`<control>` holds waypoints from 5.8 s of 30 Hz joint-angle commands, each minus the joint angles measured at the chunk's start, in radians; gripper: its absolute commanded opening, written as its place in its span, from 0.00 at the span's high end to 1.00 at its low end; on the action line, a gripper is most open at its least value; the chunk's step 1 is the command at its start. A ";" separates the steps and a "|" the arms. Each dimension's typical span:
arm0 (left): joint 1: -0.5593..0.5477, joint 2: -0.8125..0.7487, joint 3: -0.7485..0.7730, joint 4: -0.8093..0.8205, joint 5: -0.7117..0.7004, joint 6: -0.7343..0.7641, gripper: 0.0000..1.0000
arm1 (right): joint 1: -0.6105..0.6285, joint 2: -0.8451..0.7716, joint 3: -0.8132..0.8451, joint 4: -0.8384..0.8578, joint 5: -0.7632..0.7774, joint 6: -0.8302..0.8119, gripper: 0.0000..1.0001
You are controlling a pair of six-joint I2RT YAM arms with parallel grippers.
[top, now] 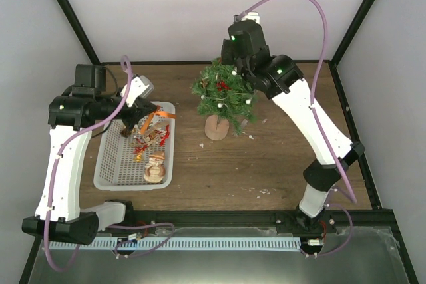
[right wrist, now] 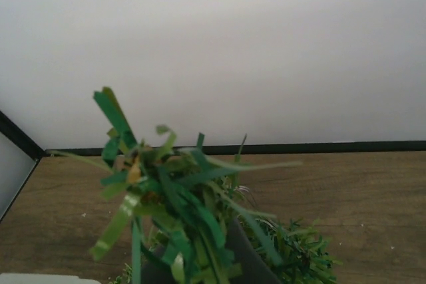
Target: Decorate the small christmas tree
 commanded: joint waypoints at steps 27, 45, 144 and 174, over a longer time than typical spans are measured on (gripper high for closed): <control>-0.004 -0.040 -0.076 0.046 0.005 -0.033 1.00 | 0.103 0.116 0.266 -0.150 0.422 0.093 0.99; -0.004 -0.034 -0.088 0.060 0.009 -0.044 1.00 | 0.103 0.136 0.238 -0.182 0.424 0.117 0.99; -0.751 0.688 0.754 0.293 -0.628 0.165 1.00 | 0.097 -0.841 -0.796 -0.010 0.089 0.238 0.00; -0.707 0.612 0.575 0.342 -0.665 0.192 1.00 | 0.096 -0.844 -0.842 0.016 0.038 0.276 0.00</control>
